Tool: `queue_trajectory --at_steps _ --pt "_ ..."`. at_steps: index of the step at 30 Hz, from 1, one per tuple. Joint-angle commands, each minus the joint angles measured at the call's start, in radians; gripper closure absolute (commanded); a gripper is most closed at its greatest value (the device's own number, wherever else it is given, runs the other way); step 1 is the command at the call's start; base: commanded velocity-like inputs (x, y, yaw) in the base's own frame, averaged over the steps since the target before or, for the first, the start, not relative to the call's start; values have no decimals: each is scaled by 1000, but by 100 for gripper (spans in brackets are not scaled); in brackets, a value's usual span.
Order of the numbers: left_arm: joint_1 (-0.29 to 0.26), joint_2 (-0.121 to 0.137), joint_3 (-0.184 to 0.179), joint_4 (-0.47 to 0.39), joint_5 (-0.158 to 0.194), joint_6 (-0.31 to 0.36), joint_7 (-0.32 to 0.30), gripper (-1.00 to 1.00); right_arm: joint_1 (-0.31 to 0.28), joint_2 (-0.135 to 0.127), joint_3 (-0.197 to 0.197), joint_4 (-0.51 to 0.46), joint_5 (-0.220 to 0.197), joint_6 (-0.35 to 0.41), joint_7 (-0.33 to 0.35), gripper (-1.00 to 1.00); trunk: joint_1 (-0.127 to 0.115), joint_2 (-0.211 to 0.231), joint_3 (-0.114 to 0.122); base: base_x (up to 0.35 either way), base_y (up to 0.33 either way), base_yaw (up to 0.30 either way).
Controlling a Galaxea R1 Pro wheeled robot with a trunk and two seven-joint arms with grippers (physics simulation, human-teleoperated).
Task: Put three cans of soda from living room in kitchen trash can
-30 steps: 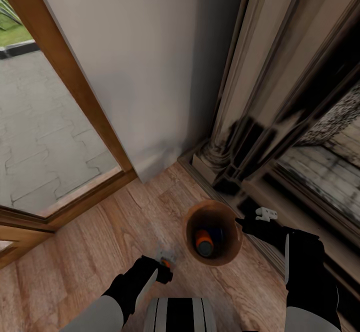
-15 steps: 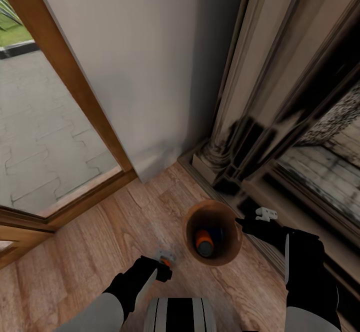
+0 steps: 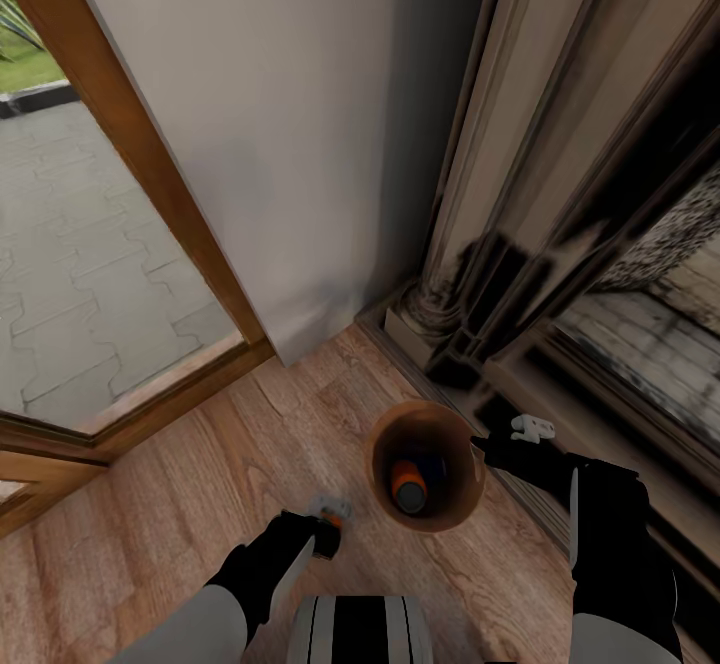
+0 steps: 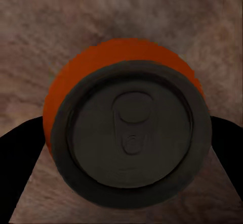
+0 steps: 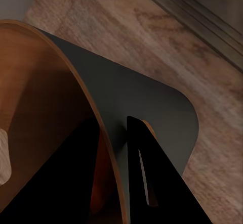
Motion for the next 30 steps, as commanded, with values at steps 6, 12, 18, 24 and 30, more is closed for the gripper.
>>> queue_trajectory --at_steps 6,12,18,24,30 --pt "3 0 -34 -133 0 17 -5 100 0 -1 0 0 -20 11 2 100 0 0 0 0 0 0" --pt "5 0 -67 -185 1 91 -5 100 1 -2 -37 0 -21 11 2 100 0 0 0 0 0 0" --pt "5 0 -69 -192 2 107 -5 100 1 -2 -39 0 -21 11 2 100 0 0 0 0 0 0" --pt "5 0 -69 -193 2 110 -5 100 1 -3 -39 0 -21 11 2 100 0 0 0 0 0 0" --pt "8 0 -72 -343 12 187 -7 100 0 -3 -39 0 -21 11 2 100 0 0 0 0 0 0"
